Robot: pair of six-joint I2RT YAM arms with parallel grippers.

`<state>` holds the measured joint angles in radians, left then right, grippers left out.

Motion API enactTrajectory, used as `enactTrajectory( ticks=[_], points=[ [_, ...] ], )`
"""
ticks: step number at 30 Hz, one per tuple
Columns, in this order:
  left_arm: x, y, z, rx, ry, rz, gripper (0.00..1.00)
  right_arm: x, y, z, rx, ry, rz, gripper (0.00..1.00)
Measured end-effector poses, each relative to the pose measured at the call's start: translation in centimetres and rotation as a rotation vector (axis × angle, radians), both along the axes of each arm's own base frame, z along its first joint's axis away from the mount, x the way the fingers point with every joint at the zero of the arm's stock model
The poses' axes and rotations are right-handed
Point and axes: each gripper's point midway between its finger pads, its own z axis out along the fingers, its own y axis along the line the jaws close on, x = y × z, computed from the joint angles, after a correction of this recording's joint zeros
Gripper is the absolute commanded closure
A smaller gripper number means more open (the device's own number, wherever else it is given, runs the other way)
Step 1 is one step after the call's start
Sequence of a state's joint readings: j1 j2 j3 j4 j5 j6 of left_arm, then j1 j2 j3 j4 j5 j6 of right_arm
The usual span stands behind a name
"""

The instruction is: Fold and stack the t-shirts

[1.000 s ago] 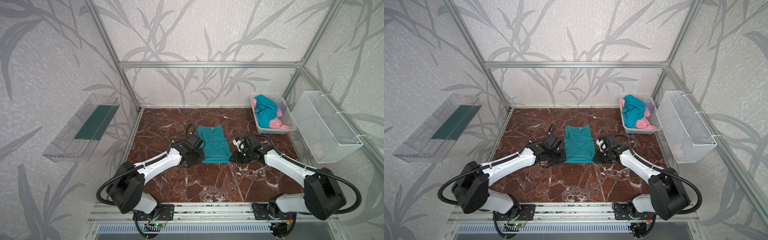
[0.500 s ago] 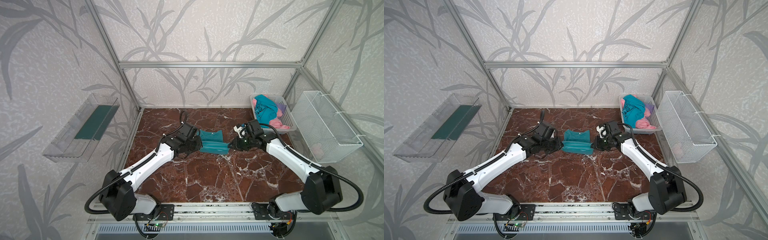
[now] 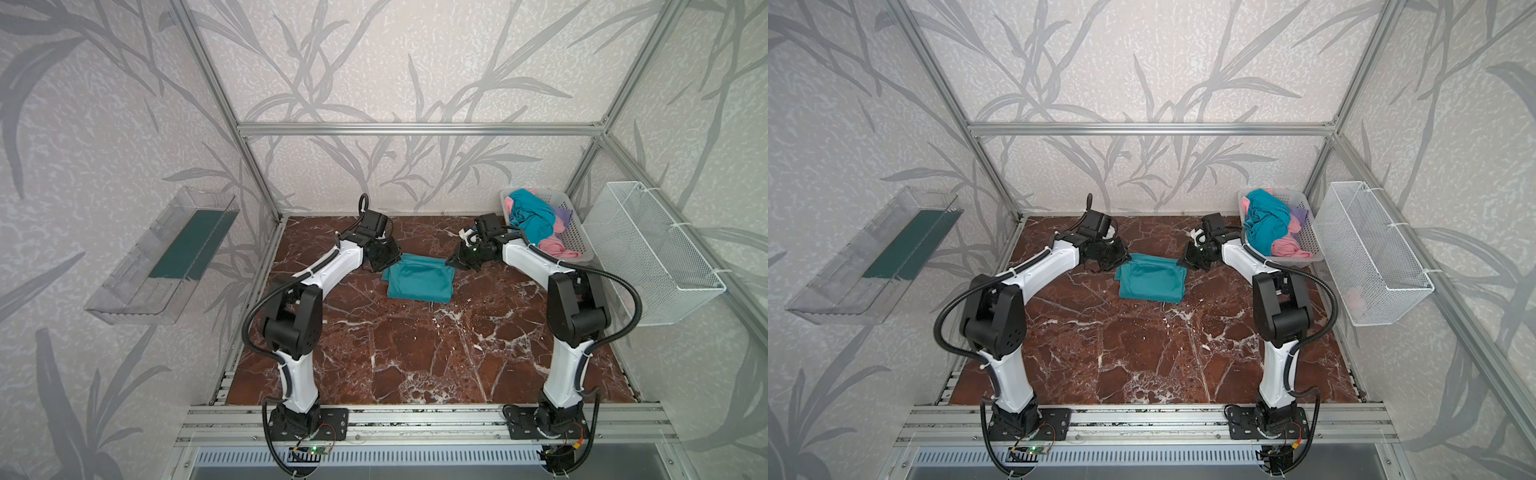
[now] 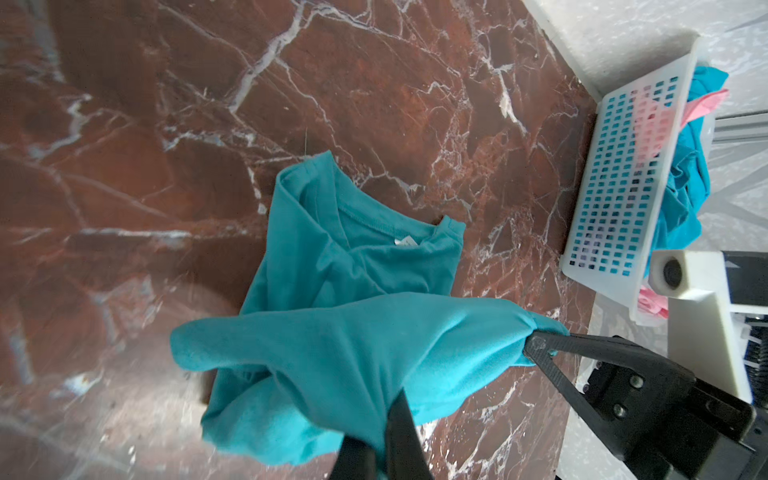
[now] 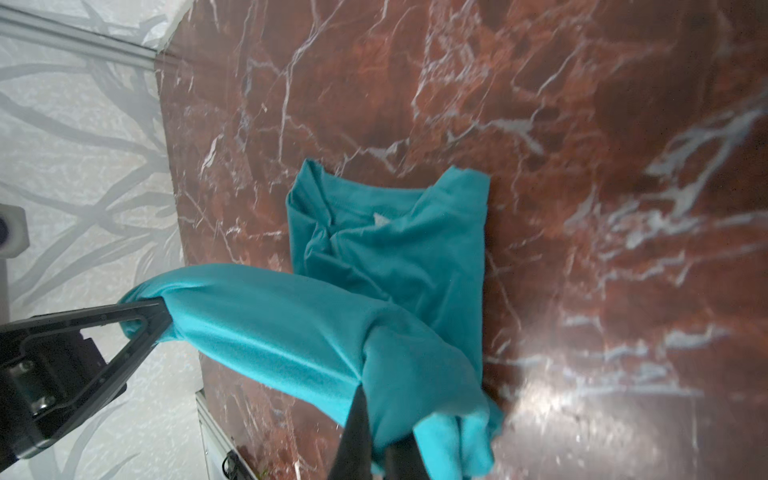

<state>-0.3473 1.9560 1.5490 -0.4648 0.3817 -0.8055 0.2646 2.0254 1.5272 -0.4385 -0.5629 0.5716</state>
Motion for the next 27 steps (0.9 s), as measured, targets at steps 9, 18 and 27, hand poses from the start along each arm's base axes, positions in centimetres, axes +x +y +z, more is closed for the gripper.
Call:
enactTrajectory(
  ticks=[9,18,27],
  points=[
    [3.9,0.8,-6.3,-0.043,0.100,0.025,0.65,5.0,0.0,-4.8,-0.027,0.033,-0.027,0.77],
    [4.9,2.2,-4.4,-0.032,0.062,0.047,0.48,5.6,-1.2,-3.7,-0.070,-0.016,-0.039,0.57],
    [-0.8,3.9,1.3,0.044,-0.033,0.049,0.43,1.2,-2.4,4.7,-0.184,-0.218,-0.033,0.63]
  ],
)
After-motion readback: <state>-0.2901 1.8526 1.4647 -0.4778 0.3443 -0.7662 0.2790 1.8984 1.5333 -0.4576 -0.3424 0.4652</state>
